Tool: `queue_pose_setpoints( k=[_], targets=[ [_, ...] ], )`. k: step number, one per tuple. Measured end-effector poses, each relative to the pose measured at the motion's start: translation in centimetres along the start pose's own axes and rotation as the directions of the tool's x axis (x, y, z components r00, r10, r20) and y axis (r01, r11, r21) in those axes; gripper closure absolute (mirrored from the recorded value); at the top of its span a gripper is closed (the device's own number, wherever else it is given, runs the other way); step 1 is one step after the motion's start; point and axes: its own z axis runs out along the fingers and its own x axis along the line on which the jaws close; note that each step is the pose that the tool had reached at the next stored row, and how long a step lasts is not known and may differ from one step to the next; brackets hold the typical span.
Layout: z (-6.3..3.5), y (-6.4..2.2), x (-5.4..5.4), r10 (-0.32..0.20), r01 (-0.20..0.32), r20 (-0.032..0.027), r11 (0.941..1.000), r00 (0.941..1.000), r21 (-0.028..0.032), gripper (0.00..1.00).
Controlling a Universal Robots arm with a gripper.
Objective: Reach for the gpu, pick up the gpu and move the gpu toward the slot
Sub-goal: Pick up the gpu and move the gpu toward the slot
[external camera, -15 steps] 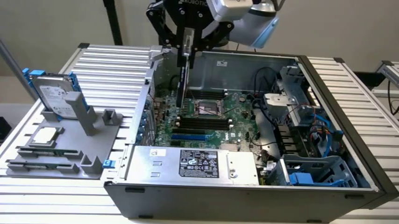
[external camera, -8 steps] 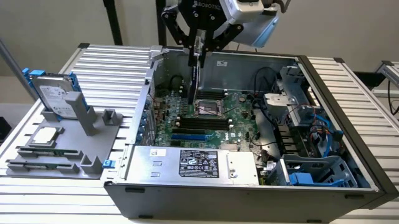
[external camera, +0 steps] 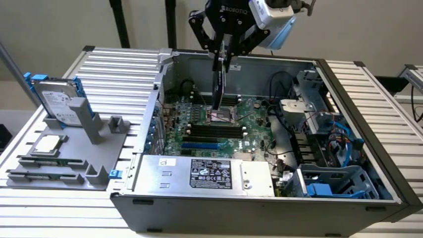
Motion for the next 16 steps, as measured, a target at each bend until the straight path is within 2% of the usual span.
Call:
queue_pose_setpoints(
  k=[4, 10, 16],
  targets=[
    [0.28, 0.33, -1.0, 0.000, 0.000, 0.0089, 1.0000, 1.0000, 0.0000, 0.74],
    [0.66, 0.47, -2.1, -0.003, 0.003, 0.0326, 1.0000, 0.9995, -0.0003, 0.74],
    [0.66, 0.48, -2.2, -0.004, 0.004, 0.0329, 1.0000, 0.9995, -0.0001, 0.74]
  ],
)
